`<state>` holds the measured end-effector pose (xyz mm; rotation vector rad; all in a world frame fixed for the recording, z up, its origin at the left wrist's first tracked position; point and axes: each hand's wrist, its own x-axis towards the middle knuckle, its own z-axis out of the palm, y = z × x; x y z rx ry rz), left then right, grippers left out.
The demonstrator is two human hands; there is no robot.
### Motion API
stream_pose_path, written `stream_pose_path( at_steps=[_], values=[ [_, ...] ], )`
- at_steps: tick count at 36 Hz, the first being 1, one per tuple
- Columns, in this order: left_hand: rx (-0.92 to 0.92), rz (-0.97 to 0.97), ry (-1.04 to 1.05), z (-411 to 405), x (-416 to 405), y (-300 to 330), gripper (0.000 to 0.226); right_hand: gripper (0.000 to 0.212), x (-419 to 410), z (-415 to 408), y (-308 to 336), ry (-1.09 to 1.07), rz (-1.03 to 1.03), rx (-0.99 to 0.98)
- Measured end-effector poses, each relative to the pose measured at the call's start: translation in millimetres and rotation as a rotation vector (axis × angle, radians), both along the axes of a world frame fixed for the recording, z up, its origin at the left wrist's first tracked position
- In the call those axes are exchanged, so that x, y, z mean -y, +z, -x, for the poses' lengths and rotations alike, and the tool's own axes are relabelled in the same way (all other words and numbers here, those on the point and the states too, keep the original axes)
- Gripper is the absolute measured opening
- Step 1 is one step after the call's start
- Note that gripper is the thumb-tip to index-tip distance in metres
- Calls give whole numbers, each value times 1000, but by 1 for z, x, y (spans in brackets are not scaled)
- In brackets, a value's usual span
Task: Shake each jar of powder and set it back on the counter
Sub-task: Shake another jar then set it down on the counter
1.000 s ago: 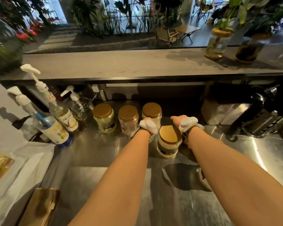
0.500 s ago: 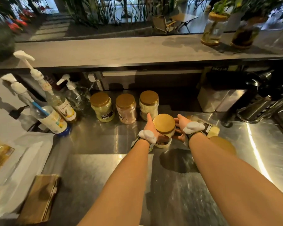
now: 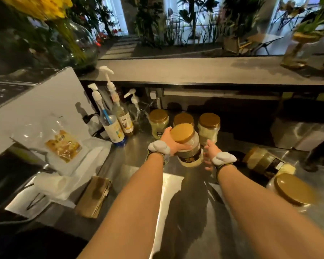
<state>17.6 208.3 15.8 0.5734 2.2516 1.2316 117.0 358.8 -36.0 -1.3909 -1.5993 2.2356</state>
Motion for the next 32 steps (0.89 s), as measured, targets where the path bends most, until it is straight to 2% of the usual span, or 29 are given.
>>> stream_pose_path(
  at_steps=[2, 4, 6, 10, 12, 15, 18, 24, 26, 29, 32],
  values=[
    [35, -34, 66, 10, 15, 18, 122, 51, 19, 11, 7, 22, 119, -101],
    [118, -96, 114, 20, 25, 31, 130, 66, 32, 24, 12, 18, 240, -186],
    [168, -142, 158, 26, 36, 45, 133, 70, 44, 34, 23, -19, 353, -264],
    [202, -270, 220, 29, 59, 62, 87, 67, 72, 48, 49, -140, 410, -361],
    [220, -296, 237, 29, 65, 63, 84, 75, 76, 56, 40, -205, 451, -369],
    [226, -320, 247, 33, 77, 69, 88, 65, 86, 60, 43, -150, 428, -366],
    [259, -350, 227, 40, 88, 84, 67, 63, 96, 64, 59, -102, 445, -391],
    [325, -394, 210, 47, 97, 110, 41, 59, 100, 80, 82, -21, 498, -463],
    [316, -360, 199, 51, 100, 120, 47, 53, 100, 86, 91, -30, 488, -473],
    [314, -372, 245, 63, 107, 131, 92, 46, 97, 93, 98, -49, 459, -479],
    [268, -369, 333, 74, 114, 139, 101, 48, 93, 96, 100, -13, 479, -506]
  ],
)
